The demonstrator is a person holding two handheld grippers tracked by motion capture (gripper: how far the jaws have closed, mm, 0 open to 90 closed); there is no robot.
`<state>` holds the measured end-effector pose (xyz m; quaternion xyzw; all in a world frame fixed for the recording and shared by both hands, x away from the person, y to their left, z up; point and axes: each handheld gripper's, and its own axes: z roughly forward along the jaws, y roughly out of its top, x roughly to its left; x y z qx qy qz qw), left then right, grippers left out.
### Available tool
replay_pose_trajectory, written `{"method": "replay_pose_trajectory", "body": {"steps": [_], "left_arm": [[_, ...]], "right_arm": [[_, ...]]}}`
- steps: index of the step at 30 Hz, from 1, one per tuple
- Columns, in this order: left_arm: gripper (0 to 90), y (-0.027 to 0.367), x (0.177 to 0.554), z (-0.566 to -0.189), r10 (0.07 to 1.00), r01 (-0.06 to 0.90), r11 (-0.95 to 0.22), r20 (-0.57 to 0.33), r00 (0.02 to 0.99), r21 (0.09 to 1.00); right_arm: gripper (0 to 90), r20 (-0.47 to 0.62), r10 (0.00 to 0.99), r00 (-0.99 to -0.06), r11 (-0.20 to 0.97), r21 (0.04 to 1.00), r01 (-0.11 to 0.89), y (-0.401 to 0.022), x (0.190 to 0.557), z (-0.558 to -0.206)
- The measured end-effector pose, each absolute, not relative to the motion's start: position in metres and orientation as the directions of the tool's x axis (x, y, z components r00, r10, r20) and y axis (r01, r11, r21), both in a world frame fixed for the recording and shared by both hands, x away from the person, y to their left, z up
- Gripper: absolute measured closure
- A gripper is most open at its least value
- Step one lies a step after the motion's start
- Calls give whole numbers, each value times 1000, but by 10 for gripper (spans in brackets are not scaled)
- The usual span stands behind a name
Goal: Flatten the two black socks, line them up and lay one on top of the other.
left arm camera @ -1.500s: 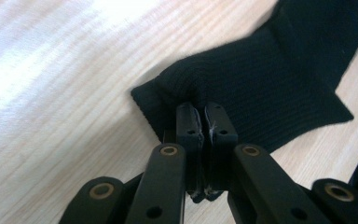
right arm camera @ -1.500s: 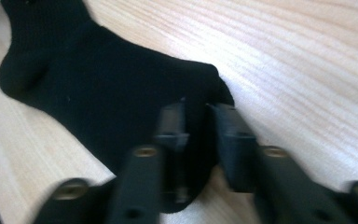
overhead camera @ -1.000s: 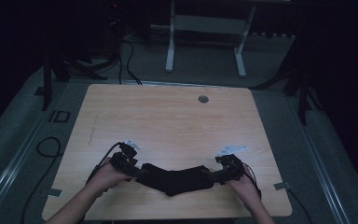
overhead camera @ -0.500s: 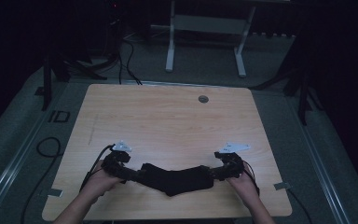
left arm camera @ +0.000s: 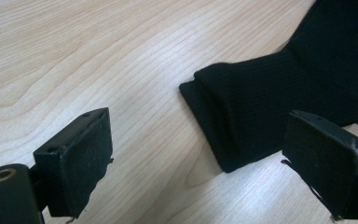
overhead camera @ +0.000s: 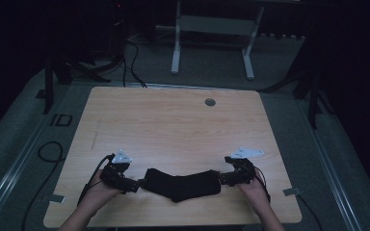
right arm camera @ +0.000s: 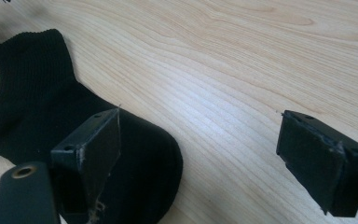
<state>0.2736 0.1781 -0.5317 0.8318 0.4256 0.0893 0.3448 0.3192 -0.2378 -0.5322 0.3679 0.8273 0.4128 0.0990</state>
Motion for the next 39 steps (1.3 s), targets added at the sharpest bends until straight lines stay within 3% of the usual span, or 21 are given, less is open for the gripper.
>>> {"method": "replay_pose_trajectory", "body": {"steps": [22,39], "left_arm": [[90,236,253,-549,886,666,-219,-141,442,713],[95,269,231,-556,919,658,-187,-106,379,729]], "right_arm": [[134,117,796,-594,313,760,569,-307,315,-543],[135,122,870,-477,231,755,614,-355,295,-557]]}}
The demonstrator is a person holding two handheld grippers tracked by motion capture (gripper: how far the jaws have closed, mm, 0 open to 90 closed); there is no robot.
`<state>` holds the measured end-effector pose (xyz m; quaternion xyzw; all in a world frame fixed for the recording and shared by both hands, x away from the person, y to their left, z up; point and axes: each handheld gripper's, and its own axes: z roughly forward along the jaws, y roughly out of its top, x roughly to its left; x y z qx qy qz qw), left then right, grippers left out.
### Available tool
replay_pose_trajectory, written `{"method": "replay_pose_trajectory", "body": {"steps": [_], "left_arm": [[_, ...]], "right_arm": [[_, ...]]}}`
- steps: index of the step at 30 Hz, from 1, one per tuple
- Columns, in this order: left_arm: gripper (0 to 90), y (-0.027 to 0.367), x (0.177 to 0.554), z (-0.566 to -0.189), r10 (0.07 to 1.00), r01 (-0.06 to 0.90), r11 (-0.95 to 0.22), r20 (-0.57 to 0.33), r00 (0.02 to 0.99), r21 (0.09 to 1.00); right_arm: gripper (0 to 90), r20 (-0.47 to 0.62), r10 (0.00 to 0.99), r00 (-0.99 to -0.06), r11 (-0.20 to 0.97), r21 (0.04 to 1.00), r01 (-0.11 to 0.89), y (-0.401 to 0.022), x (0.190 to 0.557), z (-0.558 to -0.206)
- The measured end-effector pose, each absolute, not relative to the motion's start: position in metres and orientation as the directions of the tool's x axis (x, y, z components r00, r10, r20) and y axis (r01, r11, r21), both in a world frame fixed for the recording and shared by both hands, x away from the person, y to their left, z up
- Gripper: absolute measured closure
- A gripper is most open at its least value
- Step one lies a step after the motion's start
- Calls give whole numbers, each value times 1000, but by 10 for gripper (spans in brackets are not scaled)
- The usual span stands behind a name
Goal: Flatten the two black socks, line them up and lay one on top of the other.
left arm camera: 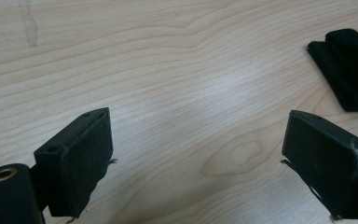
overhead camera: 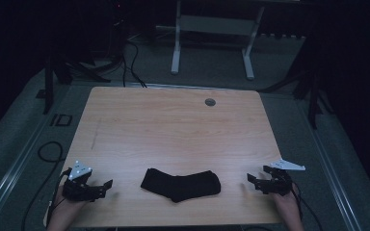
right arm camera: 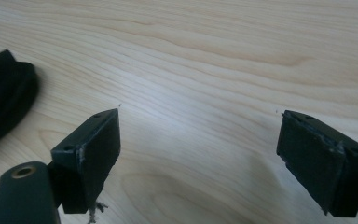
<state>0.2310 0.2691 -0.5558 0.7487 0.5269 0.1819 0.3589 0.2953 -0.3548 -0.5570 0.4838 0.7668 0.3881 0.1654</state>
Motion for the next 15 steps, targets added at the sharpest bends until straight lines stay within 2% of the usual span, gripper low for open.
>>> {"method": "replay_pose_trajectory", "body": {"steps": [8,15], "left_arm": [[96,276,225,-559,930,651,-172,-96,355,739],[101,286,219,-558,949,622,-113,-102,300,775]], "right_arm": [[136,120,886,-449,202,770,606,-367,288,-557],[137,122,887,-445,176,802,571,-373,284,-556]]}}
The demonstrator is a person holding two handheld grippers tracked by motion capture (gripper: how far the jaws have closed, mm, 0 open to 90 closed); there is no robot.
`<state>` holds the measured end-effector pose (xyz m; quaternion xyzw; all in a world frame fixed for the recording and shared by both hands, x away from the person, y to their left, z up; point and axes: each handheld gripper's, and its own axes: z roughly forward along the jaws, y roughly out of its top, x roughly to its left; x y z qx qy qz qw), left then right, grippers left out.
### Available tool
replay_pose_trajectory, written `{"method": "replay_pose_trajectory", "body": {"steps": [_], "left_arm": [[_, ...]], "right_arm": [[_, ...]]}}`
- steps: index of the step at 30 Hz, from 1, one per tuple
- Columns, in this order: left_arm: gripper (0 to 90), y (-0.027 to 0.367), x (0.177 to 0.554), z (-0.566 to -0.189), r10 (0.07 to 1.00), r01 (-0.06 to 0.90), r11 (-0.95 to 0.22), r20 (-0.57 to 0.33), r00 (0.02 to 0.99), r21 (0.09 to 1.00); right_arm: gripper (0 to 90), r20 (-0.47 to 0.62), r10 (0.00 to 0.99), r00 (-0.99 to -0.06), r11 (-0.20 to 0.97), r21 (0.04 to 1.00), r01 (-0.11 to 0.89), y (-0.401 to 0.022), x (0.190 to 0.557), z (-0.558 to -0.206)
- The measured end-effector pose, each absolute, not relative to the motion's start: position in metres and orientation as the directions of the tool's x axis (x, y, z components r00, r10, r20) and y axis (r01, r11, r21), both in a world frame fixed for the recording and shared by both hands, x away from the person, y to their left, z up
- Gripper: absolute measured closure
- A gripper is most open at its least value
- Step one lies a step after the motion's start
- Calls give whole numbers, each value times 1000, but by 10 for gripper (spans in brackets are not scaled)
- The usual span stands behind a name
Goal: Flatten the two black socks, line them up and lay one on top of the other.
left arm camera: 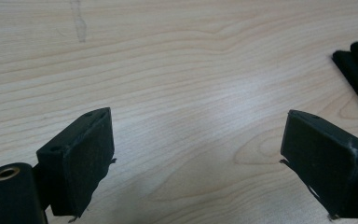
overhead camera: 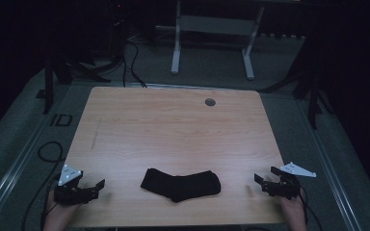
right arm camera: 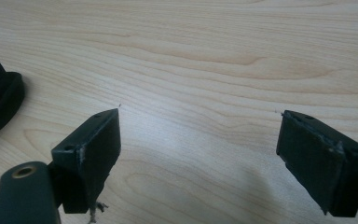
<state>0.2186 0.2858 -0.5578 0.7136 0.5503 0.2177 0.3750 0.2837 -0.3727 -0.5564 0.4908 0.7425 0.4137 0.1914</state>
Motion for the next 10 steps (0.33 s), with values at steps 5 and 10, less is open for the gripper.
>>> {"method": "replay_pose_trajectory", "body": {"steps": [5,10], "left_arm": [[101,285,219,-557,948,616,-112,-103,302,780],[101,287,218,-557,950,607,-94,-110,291,789]], "right_arm": [[137,128,891,-436,168,799,577,-374,285,-560],[137,119,890,-441,176,801,572,-374,285,-560]]}}
